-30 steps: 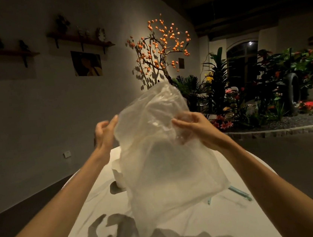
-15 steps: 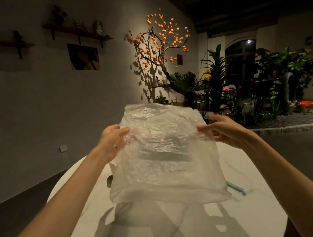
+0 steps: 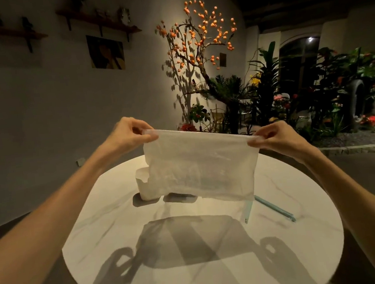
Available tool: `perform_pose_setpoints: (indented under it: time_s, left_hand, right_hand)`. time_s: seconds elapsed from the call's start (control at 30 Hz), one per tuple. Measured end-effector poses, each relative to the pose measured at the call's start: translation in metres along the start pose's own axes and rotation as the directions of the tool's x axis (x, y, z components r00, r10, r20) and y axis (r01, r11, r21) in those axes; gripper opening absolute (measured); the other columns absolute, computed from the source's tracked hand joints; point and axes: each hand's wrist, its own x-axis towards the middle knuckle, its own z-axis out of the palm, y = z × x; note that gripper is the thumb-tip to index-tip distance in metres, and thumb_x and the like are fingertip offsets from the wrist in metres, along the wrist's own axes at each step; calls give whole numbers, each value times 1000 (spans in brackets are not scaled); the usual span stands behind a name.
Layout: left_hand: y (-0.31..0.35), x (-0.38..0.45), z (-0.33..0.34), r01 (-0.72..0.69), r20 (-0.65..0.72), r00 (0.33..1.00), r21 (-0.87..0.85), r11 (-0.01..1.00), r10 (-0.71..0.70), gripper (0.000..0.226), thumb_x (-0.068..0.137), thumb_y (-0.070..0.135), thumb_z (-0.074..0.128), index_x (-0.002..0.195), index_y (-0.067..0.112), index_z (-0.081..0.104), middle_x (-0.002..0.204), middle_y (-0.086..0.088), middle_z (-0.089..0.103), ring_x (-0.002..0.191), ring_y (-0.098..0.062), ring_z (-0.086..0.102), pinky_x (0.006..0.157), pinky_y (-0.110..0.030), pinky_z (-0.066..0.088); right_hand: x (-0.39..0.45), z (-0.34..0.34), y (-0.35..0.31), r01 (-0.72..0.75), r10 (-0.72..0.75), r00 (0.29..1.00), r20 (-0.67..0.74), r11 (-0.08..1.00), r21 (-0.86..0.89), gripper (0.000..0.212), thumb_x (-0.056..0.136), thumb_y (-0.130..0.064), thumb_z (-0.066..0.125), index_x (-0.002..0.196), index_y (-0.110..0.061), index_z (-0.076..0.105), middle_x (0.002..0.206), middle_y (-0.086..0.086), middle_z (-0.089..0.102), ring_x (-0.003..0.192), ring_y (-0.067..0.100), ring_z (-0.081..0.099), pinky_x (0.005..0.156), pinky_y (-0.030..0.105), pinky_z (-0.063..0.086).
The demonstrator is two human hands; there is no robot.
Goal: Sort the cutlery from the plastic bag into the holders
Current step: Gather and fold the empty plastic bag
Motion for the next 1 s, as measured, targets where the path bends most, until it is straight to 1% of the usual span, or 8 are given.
perform_pose_setpoints:
  time_s: [0.13, 0.23, 0.43, 0.6, 0.77, 0.87, 0.93, 1.0]
  left_hand:
    - [19, -2, -5, -6, 198, 980, -71, 997, 19, 20, 86, 28, 78, 101, 15, 76, 106, 0, 70, 99, -15, 65, 89, -36, 51]
    - [43, -1, -2, -16, 375, 922, -203, 979, 93, 20, 89, 16, 74, 105, 4, 73, 96, -4, 74, 89, -17, 72, 76, -26, 57]
    - [42, 7, -11, 109, 293, 955, -520, 847, 56, 33, 86, 21, 78, 116, 10, 71, 108, -12, 74, 100, -34, 71, 83, -41, 60]
    - [-8, -16, 21, 397, 352, 917, -851, 343, -186, 56, 84, 62, 54, 87, 13, 82, 93, -11, 73, 76, -24, 75, 64, -35, 59]
    - [-34, -38, 85, 636, 638, 770, -769, -62, -15, 109, 64, 91, 59, 134, 8, 60, 128, -15, 66, 116, -36, 64, 99, -50, 49]
    - [-10, -36, 99, 611, 630, 777, -752, 248, -3, 97, 76, 85, 50, 147, 20, 51, 145, -11, 57, 133, -34, 54, 110, -57, 41]
    - [3, -31, 101, 560, 616, 785, -662, 499, -65, 81, 79, 68, 69, 146, 27, 49, 140, -4, 62, 129, -30, 59, 109, -58, 42]
    - [8, -24, 104, 525, 561, 816, -616, 588, -140, 72, 75, 40, 86, 137, 22, 57, 129, -7, 69, 118, -31, 66, 103, -60, 48]
  right_hand:
    - [4, 12, -31, 92, -29, 993, 115, 803, -589, 71, 72, -61, 80, 132, -31, 58, 134, 2, 49, 127, 23, 42, 102, 40, 37]
    - [12, 46, -70, 202, -99, 920, 380, 949, -242, 93, 70, -57, 83, 149, -29, 42, 152, -1, 44, 137, 19, 43, 113, 41, 35]
    - [18, 63, -77, 40, -209, 835, 510, 946, 322, 23, 92, -7, 68, 113, 3, 72, 103, 16, 76, 89, 31, 75, 78, 37, 63]
    - [13, 54, -55, -151, -89, 933, 348, 782, 605, 30, 86, -14, 75, 111, 2, 72, 107, 23, 70, 90, 29, 70, 85, 42, 61]
    - [12, 68, -40, -254, 145, 963, 226, 762, 595, 23, 84, -15, 76, 102, 0, 76, 106, 16, 75, 94, 31, 74, 84, 43, 62]
    - [13, 77, -31, -244, 242, 968, 69, 833, 497, 17, 84, -12, 74, 94, 1, 75, 98, 17, 74, 86, 29, 73, 68, 33, 60]
    - [12, 78, -28, -234, 246, 969, 37, 852, 469, 14, 84, -12, 74, 94, -1, 75, 97, 14, 73, 88, 26, 72, 72, 34, 59]
    - [12, 74, -26, -229, 245, 969, 28, 851, 473, 13, 85, -11, 74, 95, -3, 75, 97, 12, 73, 90, 26, 71, 77, 36, 60]
